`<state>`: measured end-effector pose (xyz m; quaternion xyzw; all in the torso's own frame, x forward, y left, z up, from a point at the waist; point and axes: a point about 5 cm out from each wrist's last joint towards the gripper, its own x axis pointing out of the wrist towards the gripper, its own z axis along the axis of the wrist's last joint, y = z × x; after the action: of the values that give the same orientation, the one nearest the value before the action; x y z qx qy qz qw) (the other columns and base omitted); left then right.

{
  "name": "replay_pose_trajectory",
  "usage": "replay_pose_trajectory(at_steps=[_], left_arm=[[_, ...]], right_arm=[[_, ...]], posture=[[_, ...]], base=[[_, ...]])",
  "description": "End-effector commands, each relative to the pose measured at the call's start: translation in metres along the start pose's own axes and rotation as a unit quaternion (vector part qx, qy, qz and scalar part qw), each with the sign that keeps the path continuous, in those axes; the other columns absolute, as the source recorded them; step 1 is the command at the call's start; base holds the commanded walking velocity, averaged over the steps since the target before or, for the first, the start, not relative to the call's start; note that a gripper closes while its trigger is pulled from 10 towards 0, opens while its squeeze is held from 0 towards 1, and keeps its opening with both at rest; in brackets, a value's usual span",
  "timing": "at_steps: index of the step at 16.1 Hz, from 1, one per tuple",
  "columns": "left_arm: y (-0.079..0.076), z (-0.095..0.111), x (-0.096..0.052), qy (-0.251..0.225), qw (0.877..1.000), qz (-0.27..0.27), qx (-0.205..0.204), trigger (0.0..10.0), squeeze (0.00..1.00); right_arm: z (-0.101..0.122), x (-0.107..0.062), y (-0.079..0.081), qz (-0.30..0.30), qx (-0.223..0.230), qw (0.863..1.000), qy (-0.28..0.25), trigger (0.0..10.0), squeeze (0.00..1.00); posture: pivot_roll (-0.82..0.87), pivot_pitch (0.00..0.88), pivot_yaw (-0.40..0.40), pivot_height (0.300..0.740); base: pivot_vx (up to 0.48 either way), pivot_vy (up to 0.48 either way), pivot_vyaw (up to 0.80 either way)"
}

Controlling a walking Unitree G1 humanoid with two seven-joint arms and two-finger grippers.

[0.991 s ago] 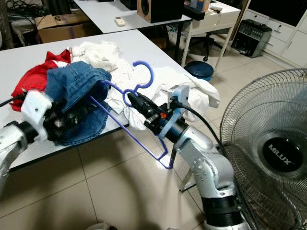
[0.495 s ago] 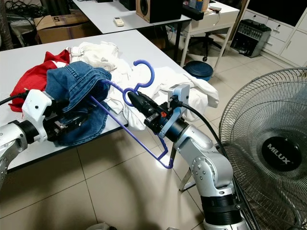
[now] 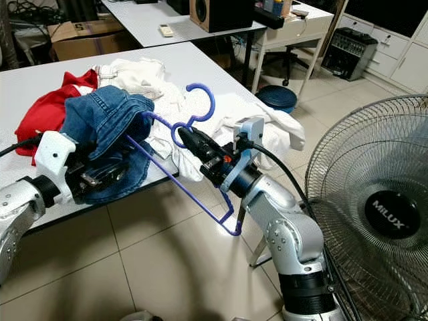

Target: Hang hanger

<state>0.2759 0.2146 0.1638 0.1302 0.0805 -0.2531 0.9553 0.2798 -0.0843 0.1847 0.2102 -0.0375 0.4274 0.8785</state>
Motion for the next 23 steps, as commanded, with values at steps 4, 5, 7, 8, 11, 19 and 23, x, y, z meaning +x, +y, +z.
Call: replay_pose_trajectory(at_steps=[4, 5, 7, 8, 11, 19, 23], left_arm=[[0.011, -0.02, 0.003, 0.047, 0.994, 0.081, -0.048, 10.0, 1.0], [0.009, -0.02, 0.004, 0.038, 0.993, 0.096, -0.063, 10.0, 1.0], [0.006, -0.022, 0.004, 0.03, 0.991, 0.102, -0.083, 10.0, 0.42], [0.005, -0.024, 0.004, 0.023, 0.987, 0.111, -0.117, 10.0, 0.0], [0.001, -0.022, 0.008, 0.012, 0.985, 0.104, -0.134, 10.0, 0.0], [0.0, 0.011, -0.007, 0.028, 0.995, -0.049, 0.082, 10.0, 1.0], [0.004, 0.023, -0.02, 0.016, 0.994, -0.083, 0.068, 10.0, 1.0]], right_arm=[[0.024, -0.001, -0.002, -0.012, -0.014, 0.998, -0.064, 10.0, 0.0], [0.026, -0.002, -0.003, -0.016, -0.008, 0.997, -0.069, 10.0, 0.0], [0.025, -0.003, -0.003, -0.019, -0.006, 0.997, -0.068, 10.0, 0.0], [0.026, -0.003, -0.004, -0.022, -0.006, 0.997, -0.069, 10.0, 0.0], [0.028, -0.003, -0.006, -0.036, 0.0, 0.996, -0.079, 10.0, 0.0], [0.025, -0.004, -0.011, -0.057, -0.007, 0.996, -0.068, 10.0, 0.0], [0.027, -0.009, -0.014, -0.063, -0.007, 0.996, -0.07, 10.0, 0.0]], posture=[[-0.04, 0.0, -0.008, 0.74], [-0.04, 0.0, -0.014, 0.74], [-0.05, 0.0, -0.015, 0.74], [-0.05, 0.0, -0.006, 0.74], [-0.05, 0.0, 0.0, 0.74], [-0.04, 0.004, -0.001, 0.74], [-0.04, 0.021, -0.019, 0.74]], base=[[0.0, 0.0, 0.0], [0.0, 0.0, 0.0], [0.0, 0.0, 0.0], [0.0, 0.0, 0.0], [0.0, 0.0, 0.0], [0.0, 0.0, 0.0], [0.0, 0.0, 0.0]])
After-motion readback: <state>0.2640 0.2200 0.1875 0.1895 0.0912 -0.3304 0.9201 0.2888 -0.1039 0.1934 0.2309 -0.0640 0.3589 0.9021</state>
